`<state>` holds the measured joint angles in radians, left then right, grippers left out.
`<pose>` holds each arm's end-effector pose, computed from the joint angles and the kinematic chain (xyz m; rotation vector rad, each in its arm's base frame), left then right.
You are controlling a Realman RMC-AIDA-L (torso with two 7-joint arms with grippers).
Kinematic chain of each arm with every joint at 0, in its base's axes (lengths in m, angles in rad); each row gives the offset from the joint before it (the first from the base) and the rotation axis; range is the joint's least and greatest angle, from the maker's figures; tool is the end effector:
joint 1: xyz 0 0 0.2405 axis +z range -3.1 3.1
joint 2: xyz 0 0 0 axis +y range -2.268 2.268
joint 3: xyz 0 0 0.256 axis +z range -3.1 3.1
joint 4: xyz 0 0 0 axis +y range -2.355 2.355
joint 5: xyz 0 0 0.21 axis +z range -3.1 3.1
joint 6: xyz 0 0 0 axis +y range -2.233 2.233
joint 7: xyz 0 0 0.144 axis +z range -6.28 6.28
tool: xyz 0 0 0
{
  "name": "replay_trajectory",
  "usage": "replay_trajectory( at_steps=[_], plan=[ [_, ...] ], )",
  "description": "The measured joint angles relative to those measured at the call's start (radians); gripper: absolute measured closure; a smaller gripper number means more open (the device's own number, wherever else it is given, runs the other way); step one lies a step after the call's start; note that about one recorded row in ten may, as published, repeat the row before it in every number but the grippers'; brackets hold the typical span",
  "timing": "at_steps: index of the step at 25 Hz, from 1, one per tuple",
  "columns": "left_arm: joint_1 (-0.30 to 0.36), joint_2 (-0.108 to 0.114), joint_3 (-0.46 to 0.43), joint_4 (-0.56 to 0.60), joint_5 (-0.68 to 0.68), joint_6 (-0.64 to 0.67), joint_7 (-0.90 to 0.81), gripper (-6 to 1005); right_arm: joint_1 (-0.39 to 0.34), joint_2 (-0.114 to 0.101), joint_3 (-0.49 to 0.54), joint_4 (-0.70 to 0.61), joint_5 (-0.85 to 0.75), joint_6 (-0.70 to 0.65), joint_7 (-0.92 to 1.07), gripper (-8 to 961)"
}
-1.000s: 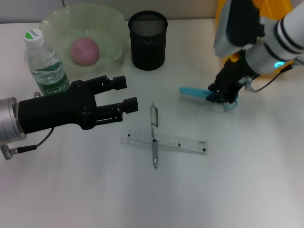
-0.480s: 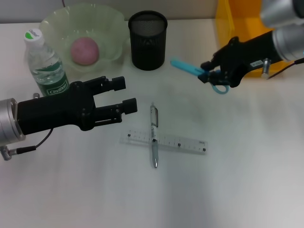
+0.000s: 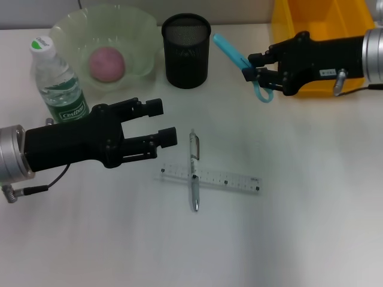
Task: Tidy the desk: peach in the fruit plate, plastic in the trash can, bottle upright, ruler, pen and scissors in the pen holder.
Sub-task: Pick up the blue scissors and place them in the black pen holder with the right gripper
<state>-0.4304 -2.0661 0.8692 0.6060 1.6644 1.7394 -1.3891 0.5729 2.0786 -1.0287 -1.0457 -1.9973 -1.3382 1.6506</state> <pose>-0.2444 0.2924 0.0016 -2.7400 -0.6532 -1.1341 0.1880 0.3845 0.0186 -2.7094 0.3312 0.3810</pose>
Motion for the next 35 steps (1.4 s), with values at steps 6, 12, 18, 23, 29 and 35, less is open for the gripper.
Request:
replay_trajectory(
  at_steps=[6, 12, 18, 23, 29, 35],
  plan=[
    [-0.001, 0.0, 0.001, 0.0, 0.0, 0.002, 0.001, 207, -0.009, 0.0, 0.008, 0.06, 0.103, 0.025, -0.002, 713],
    [-0.005, -0.001, -0.007, -0.007, 0.0, -0.023, 0.001, 207, -0.015, 0.001, 0.034, 0.087, 0.139, 0.085, -0.02, 705],
    [-0.009, -0.005, -0.006, -0.04, -0.006, -0.033, 0.041, 207, -0.017, 0.009, 0.027, 0.138, 0.232, 0.2, -0.242, 697],
    [-0.012, -0.004, -0.007, -0.102, -0.081, -0.055, 0.065, 207, -0.01, 0.008, 0.027, 0.178, 0.381, 0.281, -0.479, 691],
    [0.003, -0.002, -0.002, -0.137, -0.108, -0.064, 0.105, 211, 0.028, 0.008, -0.057, 0.25, 0.527, 0.425, -0.845, 683],
    [0.018, 0.0, -0.007, -0.134, -0.116, -0.084, 0.118, 211, 0.076, 0.007, -0.119, 0.347, 0.676, 0.518, -1.336, 675]
  ],
)
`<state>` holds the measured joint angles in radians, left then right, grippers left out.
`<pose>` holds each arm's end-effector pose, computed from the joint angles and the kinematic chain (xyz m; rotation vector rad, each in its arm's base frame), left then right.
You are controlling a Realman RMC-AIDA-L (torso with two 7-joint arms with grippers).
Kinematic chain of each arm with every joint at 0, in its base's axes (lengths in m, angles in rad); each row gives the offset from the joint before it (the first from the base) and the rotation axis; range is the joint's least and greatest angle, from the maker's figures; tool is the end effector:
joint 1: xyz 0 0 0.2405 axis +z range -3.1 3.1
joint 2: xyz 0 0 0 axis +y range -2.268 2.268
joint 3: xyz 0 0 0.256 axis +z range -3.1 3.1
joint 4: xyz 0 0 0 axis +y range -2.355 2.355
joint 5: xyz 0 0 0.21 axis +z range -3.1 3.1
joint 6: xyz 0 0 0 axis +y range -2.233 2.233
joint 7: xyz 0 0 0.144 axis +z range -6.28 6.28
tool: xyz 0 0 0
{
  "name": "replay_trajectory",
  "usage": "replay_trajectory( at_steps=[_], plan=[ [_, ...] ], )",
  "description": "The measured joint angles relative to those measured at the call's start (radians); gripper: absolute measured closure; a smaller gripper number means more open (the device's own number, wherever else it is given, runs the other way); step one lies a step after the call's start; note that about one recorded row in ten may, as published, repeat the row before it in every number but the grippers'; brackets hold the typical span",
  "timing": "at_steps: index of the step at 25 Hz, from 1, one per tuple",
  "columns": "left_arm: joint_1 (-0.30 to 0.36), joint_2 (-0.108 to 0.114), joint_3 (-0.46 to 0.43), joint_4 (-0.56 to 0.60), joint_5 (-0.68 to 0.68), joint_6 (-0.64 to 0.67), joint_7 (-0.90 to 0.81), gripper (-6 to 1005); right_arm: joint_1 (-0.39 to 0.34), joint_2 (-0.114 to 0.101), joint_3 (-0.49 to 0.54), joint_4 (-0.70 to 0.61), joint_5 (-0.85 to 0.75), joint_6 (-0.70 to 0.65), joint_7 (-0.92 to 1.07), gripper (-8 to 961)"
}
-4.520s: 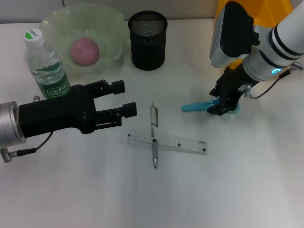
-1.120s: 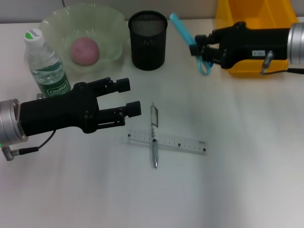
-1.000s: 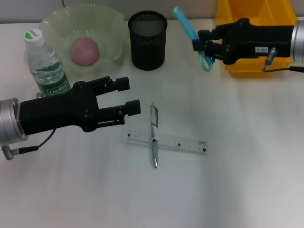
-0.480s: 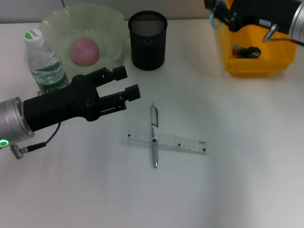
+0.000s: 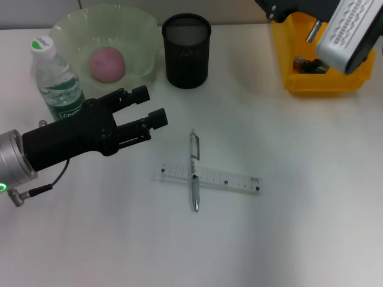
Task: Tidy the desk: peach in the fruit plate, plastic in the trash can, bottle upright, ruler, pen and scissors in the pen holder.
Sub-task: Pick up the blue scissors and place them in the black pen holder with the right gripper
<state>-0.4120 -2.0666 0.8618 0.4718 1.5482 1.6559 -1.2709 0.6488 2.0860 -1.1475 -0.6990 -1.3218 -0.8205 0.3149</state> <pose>-0.2604 0.2926 -0.0070 -2.5483 -0.7022 -1.1998 0.1826 0.4407 0.0034 -2.0900 -0.5812 0.2235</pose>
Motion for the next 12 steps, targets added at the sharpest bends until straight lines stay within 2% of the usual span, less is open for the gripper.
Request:
replay_trajectory(
  at_steps=[3, 8, 10, 12],
  plan=[
    [0.001, 0.0, -0.002, 0.001, -0.001, -0.009, 0.001, 211, 0.006, 0.001, -0.005, 0.009, 0.002, 0.025, -0.083, 671],
    [0.003, 0.0, -0.036, 0.0, -0.007, -0.015, 0.001, 211, 0.028, 0.004, -0.018, 0.042, 0.006, 0.095, -0.385, 665],
    [0.002, 0.0, -0.04, 0.0, -0.01, -0.016, 0.001, 211, 0.029, 0.004, -0.026, 0.047, 0.008, 0.103, -0.429, 662],
    [0.001, -0.001, -0.041, 0.004, -0.013, -0.016, 0.012, 211, 0.028, 0.005, -0.073, 0.056, 0.035, 0.141, -0.536, 659]
  ],
)
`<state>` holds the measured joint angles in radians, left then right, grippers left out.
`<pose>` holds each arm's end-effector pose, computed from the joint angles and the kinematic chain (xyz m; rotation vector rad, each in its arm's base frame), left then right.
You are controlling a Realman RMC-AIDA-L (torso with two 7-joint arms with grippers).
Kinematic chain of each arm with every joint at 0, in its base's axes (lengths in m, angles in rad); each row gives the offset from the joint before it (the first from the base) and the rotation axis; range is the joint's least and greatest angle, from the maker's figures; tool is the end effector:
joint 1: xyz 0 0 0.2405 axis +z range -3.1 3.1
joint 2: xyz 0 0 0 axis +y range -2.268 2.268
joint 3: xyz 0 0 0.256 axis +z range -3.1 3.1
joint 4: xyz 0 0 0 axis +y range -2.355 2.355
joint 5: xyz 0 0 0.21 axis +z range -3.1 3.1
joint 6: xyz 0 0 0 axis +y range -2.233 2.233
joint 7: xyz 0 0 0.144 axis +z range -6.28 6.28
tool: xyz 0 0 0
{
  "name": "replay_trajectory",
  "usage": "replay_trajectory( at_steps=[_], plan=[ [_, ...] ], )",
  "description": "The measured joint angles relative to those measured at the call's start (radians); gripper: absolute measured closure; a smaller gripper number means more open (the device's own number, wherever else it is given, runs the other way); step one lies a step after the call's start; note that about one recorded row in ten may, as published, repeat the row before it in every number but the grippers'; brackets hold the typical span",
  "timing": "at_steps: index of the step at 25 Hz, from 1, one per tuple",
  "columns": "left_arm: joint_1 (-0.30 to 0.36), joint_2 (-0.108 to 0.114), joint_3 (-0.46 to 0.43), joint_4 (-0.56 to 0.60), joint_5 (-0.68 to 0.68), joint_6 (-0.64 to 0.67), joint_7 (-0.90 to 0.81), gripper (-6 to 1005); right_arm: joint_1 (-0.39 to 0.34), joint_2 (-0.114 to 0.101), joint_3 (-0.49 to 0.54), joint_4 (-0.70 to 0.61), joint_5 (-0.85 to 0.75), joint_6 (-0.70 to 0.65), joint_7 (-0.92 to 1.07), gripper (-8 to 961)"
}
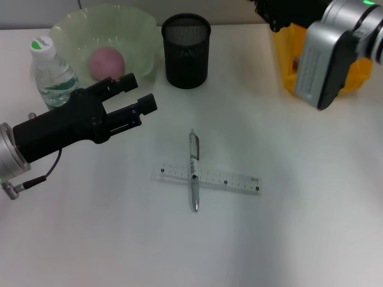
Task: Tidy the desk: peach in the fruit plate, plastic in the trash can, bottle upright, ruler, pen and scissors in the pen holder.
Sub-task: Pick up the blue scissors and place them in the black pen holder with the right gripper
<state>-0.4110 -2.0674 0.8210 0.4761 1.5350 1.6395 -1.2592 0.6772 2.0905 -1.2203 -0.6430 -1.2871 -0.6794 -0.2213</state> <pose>-0.2633 0.2984 0.0002 -2.4817 -0.6885 -1.2054 0.1898 0.4480 -0.0143 -1.9091 -1.0532 -0.1852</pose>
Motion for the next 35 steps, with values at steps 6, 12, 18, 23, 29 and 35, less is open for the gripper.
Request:
replay_trajectory(
  at_steps=[6, 12, 18, 23, 29, 35],
  plan=[
    [-0.003, -0.001, -0.007, -0.003, -0.001, 0.0, 0.03, 211, 0.006, 0.0, -0.092, 0.052, 0.204, 0.056, -0.4, 651],
    [-0.004, -0.004, -0.01, -0.009, -0.001, -0.002, 0.078, 211, 0.036, 0.0, -0.142, 0.122, 0.356, 0.062, -0.714, 644],
    [0.002, -0.006, -0.01, -0.047, -0.014, -0.002, 0.156, 212, 0.099, 0.0, -0.142, 0.209, 0.418, 0.057, -0.929, 636],
    [0.009, -0.006, -0.01, -0.071, -0.03, -0.002, 0.206, 212, 0.143, 0.0, -0.144, 0.247, 0.418, 0.056, -1.037, 629],
    [0.016, -0.007, -0.01, -0.074, -0.033, -0.001, 0.226, 212, 0.183, 0.001, -0.197, 0.282, 0.419, 0.069, -1.123, 621],
    [0.022, -0.006, -0.01, -0.076, -0.033, -0.001, 0.236, 212, 0.198, 0.002, -0.242, 0.281, 0.419, 0.115, -1.169, 613]
  ],
)
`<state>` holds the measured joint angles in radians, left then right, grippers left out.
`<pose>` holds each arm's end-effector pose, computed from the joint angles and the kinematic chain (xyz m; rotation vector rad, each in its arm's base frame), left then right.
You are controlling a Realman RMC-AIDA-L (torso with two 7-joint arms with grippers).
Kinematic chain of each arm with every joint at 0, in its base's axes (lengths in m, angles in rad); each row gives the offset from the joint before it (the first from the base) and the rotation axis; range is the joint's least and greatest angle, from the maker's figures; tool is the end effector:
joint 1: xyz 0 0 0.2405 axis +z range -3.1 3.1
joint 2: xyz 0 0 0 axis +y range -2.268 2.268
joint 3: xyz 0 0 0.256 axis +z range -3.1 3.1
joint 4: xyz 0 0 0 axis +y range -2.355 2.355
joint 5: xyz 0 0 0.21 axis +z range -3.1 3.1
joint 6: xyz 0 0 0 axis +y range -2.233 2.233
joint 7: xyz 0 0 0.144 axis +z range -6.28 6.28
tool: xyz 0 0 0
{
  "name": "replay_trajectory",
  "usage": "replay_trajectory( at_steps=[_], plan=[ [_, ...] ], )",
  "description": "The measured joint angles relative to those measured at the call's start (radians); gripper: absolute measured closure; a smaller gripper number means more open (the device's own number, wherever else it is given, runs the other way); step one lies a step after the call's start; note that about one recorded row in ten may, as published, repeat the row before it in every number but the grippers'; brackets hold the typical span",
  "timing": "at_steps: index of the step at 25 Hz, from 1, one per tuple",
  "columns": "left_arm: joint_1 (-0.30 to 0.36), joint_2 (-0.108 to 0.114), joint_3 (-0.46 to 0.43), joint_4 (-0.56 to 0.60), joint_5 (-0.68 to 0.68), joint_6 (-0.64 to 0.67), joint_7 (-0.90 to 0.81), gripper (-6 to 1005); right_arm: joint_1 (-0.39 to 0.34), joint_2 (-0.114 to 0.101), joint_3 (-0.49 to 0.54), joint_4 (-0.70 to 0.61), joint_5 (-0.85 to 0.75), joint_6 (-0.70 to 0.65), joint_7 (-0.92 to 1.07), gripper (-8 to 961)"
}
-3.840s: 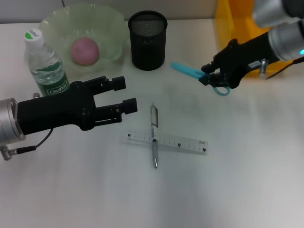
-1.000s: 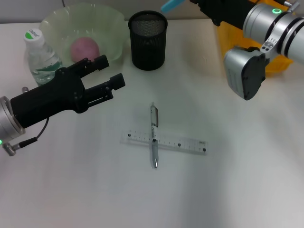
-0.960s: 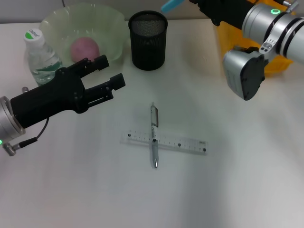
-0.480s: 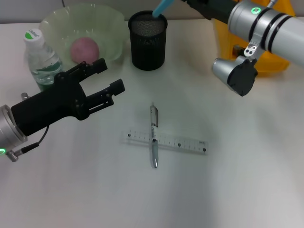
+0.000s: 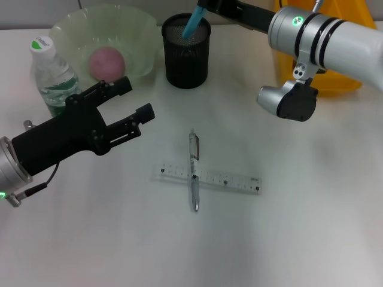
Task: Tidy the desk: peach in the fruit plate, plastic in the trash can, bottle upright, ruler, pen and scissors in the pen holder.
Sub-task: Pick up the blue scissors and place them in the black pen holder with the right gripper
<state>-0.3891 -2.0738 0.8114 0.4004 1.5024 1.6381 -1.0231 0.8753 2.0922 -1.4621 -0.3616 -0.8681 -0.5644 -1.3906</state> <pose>-0.2729 0.2869 -0.0085 -2.4200 -0.5073 -1.1697 0.1619 0.4582 -0.0680 -1.3201 -1.9352 -0.6813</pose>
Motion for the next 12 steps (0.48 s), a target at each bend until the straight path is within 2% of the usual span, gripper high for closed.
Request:
replay_trajectory(
  at_steps=[12],
  plan=[
    [0.004, 0.0, 0.0, -0.009, -0.006, 0.006, 0.023, 212, 0.01, 0.0, -0.007, 0.003, 0.001, 0.006, -0.003, 598]
  ],
)
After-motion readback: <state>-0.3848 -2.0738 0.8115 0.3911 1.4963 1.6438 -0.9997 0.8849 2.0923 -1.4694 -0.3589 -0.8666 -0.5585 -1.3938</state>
